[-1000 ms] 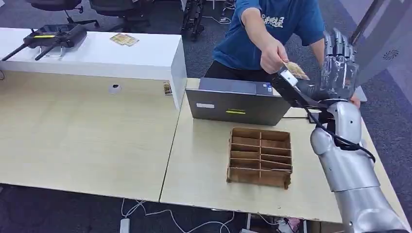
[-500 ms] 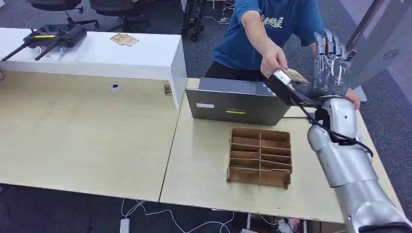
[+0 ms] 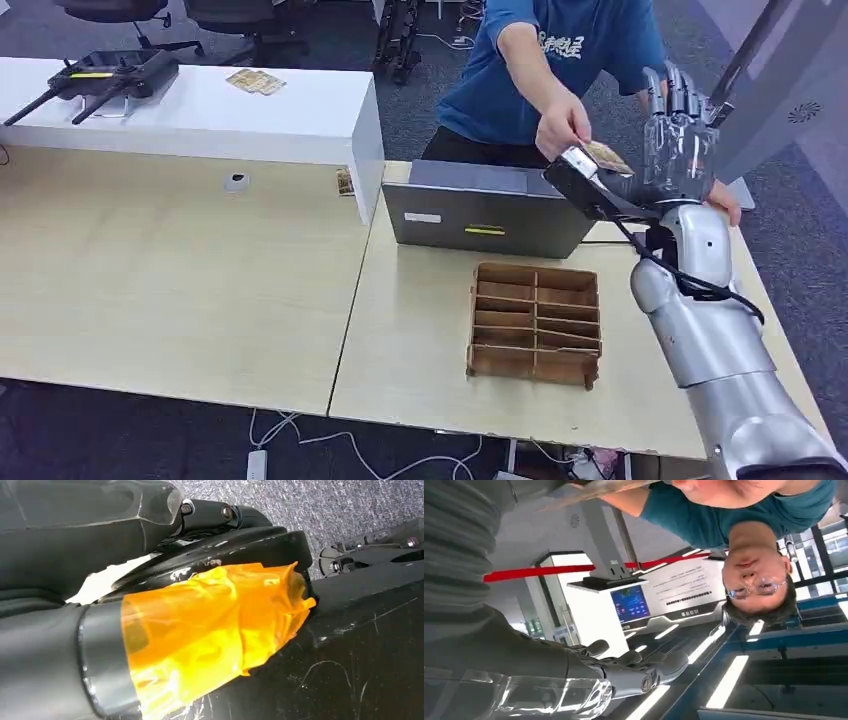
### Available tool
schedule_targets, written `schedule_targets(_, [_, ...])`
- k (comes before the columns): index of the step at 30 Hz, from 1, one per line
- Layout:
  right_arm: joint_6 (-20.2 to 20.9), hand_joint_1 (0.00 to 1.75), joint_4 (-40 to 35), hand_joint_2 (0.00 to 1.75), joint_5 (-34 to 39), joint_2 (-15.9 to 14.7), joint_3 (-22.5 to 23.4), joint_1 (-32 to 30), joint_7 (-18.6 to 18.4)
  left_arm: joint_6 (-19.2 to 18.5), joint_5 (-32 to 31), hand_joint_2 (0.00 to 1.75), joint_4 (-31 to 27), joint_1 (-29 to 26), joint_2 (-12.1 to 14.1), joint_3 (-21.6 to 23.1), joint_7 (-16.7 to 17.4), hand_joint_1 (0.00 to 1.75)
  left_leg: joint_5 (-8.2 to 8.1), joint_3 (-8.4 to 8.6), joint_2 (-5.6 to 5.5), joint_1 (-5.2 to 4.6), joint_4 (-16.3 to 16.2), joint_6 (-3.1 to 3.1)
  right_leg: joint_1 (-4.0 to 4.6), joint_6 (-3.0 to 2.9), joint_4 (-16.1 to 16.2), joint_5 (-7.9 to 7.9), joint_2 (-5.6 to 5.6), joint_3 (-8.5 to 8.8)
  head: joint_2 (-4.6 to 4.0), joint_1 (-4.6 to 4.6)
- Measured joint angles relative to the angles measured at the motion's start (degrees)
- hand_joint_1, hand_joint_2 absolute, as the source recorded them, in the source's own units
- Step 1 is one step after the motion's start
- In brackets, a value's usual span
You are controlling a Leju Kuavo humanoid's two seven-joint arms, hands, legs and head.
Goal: Pass the card to the sensor for recognition and then transmit it.
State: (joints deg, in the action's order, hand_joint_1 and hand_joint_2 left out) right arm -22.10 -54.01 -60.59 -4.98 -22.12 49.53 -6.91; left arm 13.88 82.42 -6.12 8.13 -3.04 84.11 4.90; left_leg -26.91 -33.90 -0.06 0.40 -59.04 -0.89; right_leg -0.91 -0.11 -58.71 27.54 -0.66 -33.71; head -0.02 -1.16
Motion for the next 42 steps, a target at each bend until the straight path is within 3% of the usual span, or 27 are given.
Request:
schedule_targets(15, [-2.4, 1.75, 0.0, 1.75, 2.0, 0.0, 0.0, -1.6, 2.0, 0.0, 0.4, 0.0, 0.0, 0.0, 0.0, 0.0, -0.1, 0.0, 0.0, -0.01, -0.01, 0.0, 0.0, 0.0, 0.0, 0.0, 0.0, 0.0, -0.01, 0.0, 0.0, 0.0])
schedule_targets(35, [-2.5, 1.75, 0.0, 1.75, 2.5, 0.1, 0.0, -1.9, 2.1, 0.0, 0.4, 0.0, 0.0, 0.0, 0.0, 0.0, -0.1, 0.0, 0.0, -0.01, 0.0, 0.0, 0.0, 0.0, 0.0, 0.0, 0.0, 0.0, 0.0, 0.0, 0.0, 0.0])
schedule_targets(39, [-1.2, 1.75, -0.1, 1.75, 8.6, 0.6, 0.9, -2.1, 3.6, 0.0, 0.9, 0.0, 0.0, 0.0, 0.0, 0.0, -0.1, 0.0, 0.0, -0.01, 0.0, 0.0, 0.0, 0.0, 0.0, 0.0, 0.0, 0.0, 0.0, 0.0, 0.0, 0.02])
schedule_targets(42, [2.6, 1.75, -0.3, 1.75, 20.4, 1.8, 3.0, -2.3, 5.9, 0.2, 1.5, 0.0, 0.0, 0.0, 0.0, 0.0, -0.1, 0.0, 0.0, -0.01, 0.01, 0.0, 0.0, 0.0, 0.0, 0.0, 0.0, 0.0, 0.01, -0.01, 0.0, 0.02])
